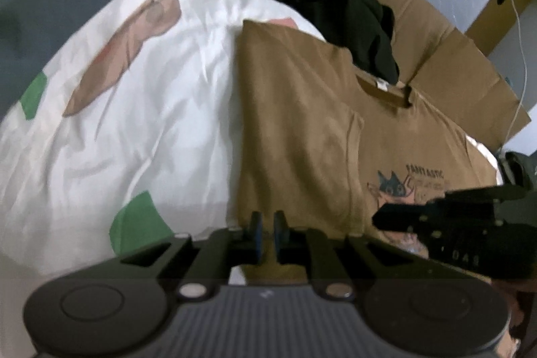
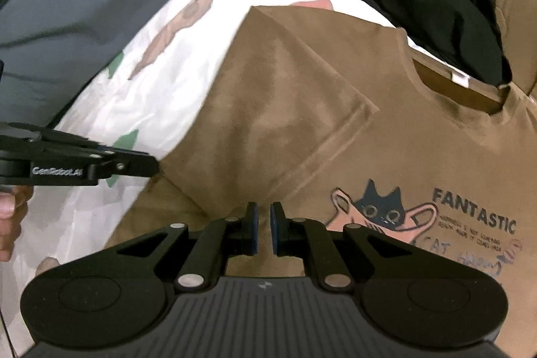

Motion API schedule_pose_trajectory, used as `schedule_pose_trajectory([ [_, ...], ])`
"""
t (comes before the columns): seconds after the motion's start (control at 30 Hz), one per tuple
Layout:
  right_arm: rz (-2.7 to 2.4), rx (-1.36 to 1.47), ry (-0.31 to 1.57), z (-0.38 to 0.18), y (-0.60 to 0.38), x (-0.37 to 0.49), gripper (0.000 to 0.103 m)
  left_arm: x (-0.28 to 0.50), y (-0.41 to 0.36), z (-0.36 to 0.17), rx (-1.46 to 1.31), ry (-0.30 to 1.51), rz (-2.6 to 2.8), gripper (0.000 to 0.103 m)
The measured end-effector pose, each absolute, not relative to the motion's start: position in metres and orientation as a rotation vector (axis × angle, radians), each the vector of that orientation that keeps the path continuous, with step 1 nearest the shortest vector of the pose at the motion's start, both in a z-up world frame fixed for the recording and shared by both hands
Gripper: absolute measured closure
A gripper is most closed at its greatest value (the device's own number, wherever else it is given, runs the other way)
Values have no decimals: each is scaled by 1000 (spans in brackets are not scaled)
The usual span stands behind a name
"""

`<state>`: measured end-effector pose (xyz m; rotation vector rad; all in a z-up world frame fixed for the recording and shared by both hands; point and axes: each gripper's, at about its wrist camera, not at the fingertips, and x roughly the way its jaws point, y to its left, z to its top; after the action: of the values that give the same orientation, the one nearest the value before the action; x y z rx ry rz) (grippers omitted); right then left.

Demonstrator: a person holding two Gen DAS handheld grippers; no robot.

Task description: Fold clothes

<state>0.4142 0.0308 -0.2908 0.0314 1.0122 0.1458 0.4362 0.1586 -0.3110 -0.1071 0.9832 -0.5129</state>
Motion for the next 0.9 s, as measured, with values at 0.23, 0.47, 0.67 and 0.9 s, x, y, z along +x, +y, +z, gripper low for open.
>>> schedule_pose_trajectory([
  [0.23, 180, 16, 1031, -307, 41, 418, 94, 444, 144, -307, -110, 953, -555, 96],
  [0.47, 205, 22, 1055, -324, 39, 416, 94, 454, 130, -322, -66, 977, -530, 96],
  [0.67, 197, 57, 1059, -319, 24, 416, 94, 452, 136, -333, -57, 1012, -474, 96],
  [0.9, 142, 84, 1037, -306, -11, 394, 92, 446, 143, -327, -79, 1020, -449, 96],
])
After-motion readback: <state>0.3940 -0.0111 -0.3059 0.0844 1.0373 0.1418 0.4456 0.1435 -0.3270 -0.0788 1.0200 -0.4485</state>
